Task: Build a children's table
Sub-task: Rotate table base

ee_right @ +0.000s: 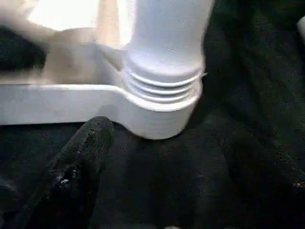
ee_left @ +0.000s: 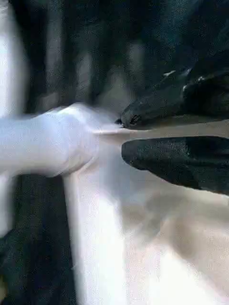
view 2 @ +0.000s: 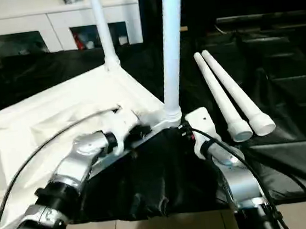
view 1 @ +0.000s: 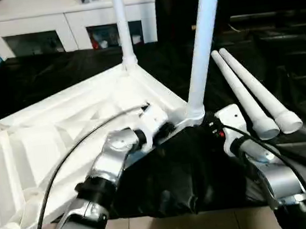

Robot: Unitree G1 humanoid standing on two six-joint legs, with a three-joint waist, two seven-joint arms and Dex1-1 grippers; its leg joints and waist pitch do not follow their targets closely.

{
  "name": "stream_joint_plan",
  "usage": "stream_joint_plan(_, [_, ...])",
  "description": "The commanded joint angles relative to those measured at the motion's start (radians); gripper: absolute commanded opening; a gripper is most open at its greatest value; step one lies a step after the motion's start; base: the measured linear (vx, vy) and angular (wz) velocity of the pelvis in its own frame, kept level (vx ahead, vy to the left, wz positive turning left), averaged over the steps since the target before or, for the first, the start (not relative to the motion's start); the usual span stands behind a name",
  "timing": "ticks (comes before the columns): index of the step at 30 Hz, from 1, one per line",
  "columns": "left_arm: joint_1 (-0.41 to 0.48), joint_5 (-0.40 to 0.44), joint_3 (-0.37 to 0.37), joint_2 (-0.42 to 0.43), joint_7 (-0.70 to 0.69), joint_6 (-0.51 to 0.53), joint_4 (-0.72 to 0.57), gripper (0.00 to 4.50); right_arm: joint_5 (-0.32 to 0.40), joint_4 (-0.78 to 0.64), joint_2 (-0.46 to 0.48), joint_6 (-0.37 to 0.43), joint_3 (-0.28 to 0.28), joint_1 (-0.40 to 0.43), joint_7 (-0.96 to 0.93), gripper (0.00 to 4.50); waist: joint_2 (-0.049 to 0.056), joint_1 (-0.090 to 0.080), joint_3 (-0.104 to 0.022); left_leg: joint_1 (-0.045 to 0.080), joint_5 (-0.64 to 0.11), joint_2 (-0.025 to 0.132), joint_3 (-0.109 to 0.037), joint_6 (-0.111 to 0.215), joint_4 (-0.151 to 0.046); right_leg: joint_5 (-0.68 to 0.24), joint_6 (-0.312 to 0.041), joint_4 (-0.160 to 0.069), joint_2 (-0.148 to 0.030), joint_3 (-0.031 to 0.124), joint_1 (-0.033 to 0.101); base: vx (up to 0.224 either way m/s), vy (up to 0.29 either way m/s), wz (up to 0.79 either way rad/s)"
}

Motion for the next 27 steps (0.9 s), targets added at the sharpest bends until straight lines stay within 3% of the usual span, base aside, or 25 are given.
stream_joint_plan(1, [-0.021, -0.021, 0.066, 0.035, 0.043, 0.035, -0.044, 0.78, 0.005, -0.038, -0.004, 0.029, 0.015, 0.005, 0.008, 3.96, -0.007, 0.0, -0.063, 0.012, -0.303, 0.042, -0.029, 0.019, -0.068, -0.325, -0.152, -0.077, -0.059, 0.045, 0.043, 0.0, 0.0, 0.0])
stream_joint_plan(5, [-0.002, -0.025, 0.169, 0.116, 0.112, 0.121, -0.146, 0.78, 0.012, -0.107, -0.016, 0.098, 0.048, 0.027, 0.041, 3.96, 0.001, -0.004, -0.067, 0.014, -0.282, 0.042, -0.029, 0.013, -0.065, -0.26, -0.161, -0.065, -0.055, 0.047, 0.047, 0.0, 0.0, 0.0])
stream_joint_plan(7, [0.012, -0.02, 0.185, 0.14, 0.125, 0.145, -0.179, 0.78, 0.012, -0.123, -0.017, 0.117, 0.051, 0.031, 0.042, 3.96, 0.004, -0.006, -0.067, 0.012, -0.264, 0.04, -0.029, 0.017, -0.065, -0.243, -0.163, -0.063, -0.054, 0.046, 0.047, 0.0, 0.0, 0.0])
stream_joint_plan(8, [0.025, -0.004, 0.195, 0.162, 0.141, 0.166, -0.203, 0.78, 0.008, -0.132, -0.021, 0.126, 0.055, 0.032, 0.041, 3.96, 0.004, -0.005, -0.067, 0.018, -0.268, 0.042, -0.029, 0.012, -0.064, -0.241, -0.167, -0.062, -0.054, 0.048, 0.043, 0.0, 0.0, 0.0])
stream_joint_plan(10, [0.096, 0.073, 0.236, 0.248, 0.209, 0.239, -0.27, 0.51, 0.009, -0.119, -0.026, 0.172, 0.063, 0.017, 0.051, 3.96, -0.006, -0.007, -0.066, 0.011, -0.249, 0.042, -0.03, 0.013, -0.065, -0.224, -0.167, -0.055, -0.053, 0.048, 0.048, 0.0, 0.0, 0.0])
stream_joint_plan(12, [0.133, 0.099, 0.252, 0.272, 0.232, 0.278, -0.306, 0.43, 0.016, -0.108, -0.028, 0.183, 0.066, 0.014, 0.061, 3.96, -0.001, -0.007, -0.068, 0.015, -0.235, 0.041, -0.028, 0.014, -0.062, -0.218, -0.164, -0.053, -0.054, 0.049, 0.044, 0.0, 0.0, 0.0])
stream_joint_plan(13, [0.148, 0.111, 0.26, 0.28, 0.242, 0.297, -0.322, 0.25, 0.019, -0.104, -0.029, 0.19, 0.068, 0.012, 0.066, 3.96, -0.008, -0.008, -0.067, 0.015, -0.232, 0.04, -0.026, 0.016, -0.061, -0.223, -0.164, -0.056, -0.052, 0.049, 0.043, 0.0, 0.0, 0.0])
stream_joint_plan(15, [0.218, 0.152, 0.294, 0.317, 0.283, 0.377, -0.392, 0.08, 0.024, -0.084, -0.04, 0.238, 0.087, 0.001, 0.097, 3.67, -0.005, -0.001, -0.066, 0.016, -0.221, 0.045, -0.028, 0.019, -0.063, -0.226, -0.171, -0.053, -0.055, 0.051, 0.043, 0.0, 0.0, 0.0])
stream_joint_plan(16, [0.244, 0.164, 0.306, 0.336, 0.298, 0.406, -0.413, 0.03, 0.028, -0.076, -0.043, 0.249, 0.096, -0.003, 0.112, 3.6, -0.013, 0.0, -0.065, 0.017, -0.232, 0.044, -0.027, 0.017, -0.063, -0.24, -0.171, -0.053, -0.055, 0.051, 0.041, 0.0, 0.0, 0.0])
stream_joint_plan(17, [0.256, 0.17, 0.313, 0.346, 0.306, 0.414, -0.417, 0.0, 0.029, -0.072, -0.043, 0.252, 0.1, -0.006, 0.117, 3.6, -0.009, 0.002, -0.064, 0.019, -0.241, 0.045, -0.028, 0.015, -0.064, -0.251, -0.17, -0.056, -0.055, 0.051, 0.039, 0.0, 0.0, 0.0])
stream_joint_plan(20, [0.315, 0.204, 0.321, 0.401, 0.329, 0.462, -0.432, 0.0, 0.021, -0.051, -0.044, 0.254, 0.109, -0.022, 0.119, 3.25, -0.018, 0.006, -0.059, 0.024, -0.295, 0.043, -0.029, -0.007, -0.07, -0.306, -0.145, -0.063, -0.052, 0.052, 0.031, 0.0, 0.0, 0.0])
stream_joint_plan(23, [0.338, 0.21, 0.319, 0.419, 0.323, 0.486, -0.437, 0.0, 0.022, -0.039, -0.042, 0.256, 0.105, -0.034, 0.118, 3.08, -0.015, 0.009, -0.059, 0.028, -0.319, 0.044, -0.03, -0.023, -0.072, -0.311, -0.136, -0.065, -0.053, 0.053, 0.028, 0.0, 0.0, 0.0])
stream_joint_plan(24, [0.352, 0.205, 0.316, 0.427, 0.304, 0.501, -0.442, 0.0, 0.025, -0.03, -0.04, 0.259, 0.102, -0.045, 0.117, 2.95, -0.027, 0.009, -0.059, 0.026, -0.324, 0.043, -0.03, -0.024, -0.072, -0.316, -0.138, -0.064, -0.055, 0.054, 0.03, 0.0, 0.0, 0.0])
stream_joint_plan(27, [0.379, 0.192, 0.281, 0.45, 0.238, 0.526, -0.446, 0.0, 0.028, -0.008, -0.032, 0.268, 0.094, -0.073, 0.105, 2.69, -0.024, 0.01, -0.058, 0.027, -0.337, 0.042, -0.032, -0.031, -0.074, -0.352, -0.131, -0.066, -0.057, 0.055, 0.028, 0.0, 0.0, 0.0])
